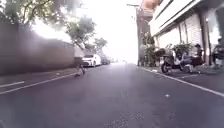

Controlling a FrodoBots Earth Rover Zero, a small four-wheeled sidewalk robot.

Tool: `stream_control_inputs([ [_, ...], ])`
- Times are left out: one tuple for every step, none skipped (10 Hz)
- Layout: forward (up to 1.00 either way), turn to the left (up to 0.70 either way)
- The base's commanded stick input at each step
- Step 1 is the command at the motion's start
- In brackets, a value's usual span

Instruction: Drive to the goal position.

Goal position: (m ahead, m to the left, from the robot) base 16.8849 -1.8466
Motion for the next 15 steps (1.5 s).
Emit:
stream_control_inputs([
  [0.45,0.0],
  [0.45,0.0],
  [0.45,0.0],
  [0.45,-0.02],
  [0.45,-0.14],
  [0.45,-0.27],
  [0.45,-0.16],
  [0.45,0.0],
  [0.45,0.0],
  [0.45,0.0],
  [0.45,0.0],
  [0.45,0.0],
  [0.45,0.0],
  [0.45,0.0],
  [0.45,0.0],
])
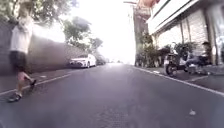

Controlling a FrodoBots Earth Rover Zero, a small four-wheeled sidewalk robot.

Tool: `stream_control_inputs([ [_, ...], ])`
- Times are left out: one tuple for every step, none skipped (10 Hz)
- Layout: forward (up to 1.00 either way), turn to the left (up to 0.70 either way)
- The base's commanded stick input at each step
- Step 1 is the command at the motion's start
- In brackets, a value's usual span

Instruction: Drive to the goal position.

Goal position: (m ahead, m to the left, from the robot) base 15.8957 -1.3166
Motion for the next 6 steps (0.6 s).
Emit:
stream_control_inputs([
  [0.45,0.0],
  [0.45,0.0],
  [0.45,0.0],
  [0.45,0.0],
  [0.45,0.0],
  [0.45,0.0],
])
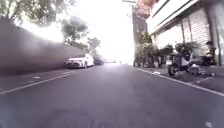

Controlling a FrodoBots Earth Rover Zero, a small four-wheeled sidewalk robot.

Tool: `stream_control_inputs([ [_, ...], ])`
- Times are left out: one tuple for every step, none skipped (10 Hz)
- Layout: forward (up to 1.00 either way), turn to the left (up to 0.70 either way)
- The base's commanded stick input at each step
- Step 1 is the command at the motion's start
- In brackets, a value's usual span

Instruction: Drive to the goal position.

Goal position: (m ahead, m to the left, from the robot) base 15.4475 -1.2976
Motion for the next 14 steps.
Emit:
stream_control_inputs([
  [0.45,0.0],
  [0.45,0.0],
  [0.45,0.0],
  [0.45,-0.02],
  [0.45,0.0],
  [0.45,0.0],
  [0.45,0.0],
  [0.45,0.0],
  [0.45,0.0],
  [0.45,0.0],
  [0.45,0.0],
  [0.45,0.0],
  [0.45,0.0],
  [0.45,0.0],
])
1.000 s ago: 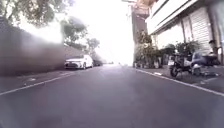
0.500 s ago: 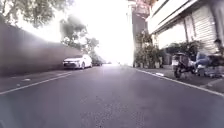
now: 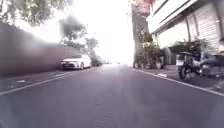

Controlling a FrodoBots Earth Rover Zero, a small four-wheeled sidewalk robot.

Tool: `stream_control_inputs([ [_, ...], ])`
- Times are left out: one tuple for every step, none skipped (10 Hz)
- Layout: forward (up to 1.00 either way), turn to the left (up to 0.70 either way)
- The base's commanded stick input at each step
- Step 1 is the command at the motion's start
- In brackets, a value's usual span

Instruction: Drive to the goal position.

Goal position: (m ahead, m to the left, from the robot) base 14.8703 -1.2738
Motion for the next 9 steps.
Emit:
stream_control_inputs([
  [0.45,0.0],
  [0.45,0.0],
  [0.45,0.0],
  [0.45,0.0],
  [0.45,0.0],
  [0.45,0.0],
  [0.45,0.0],
  [0.45,0.0],
  [0.45,-0.04],
])
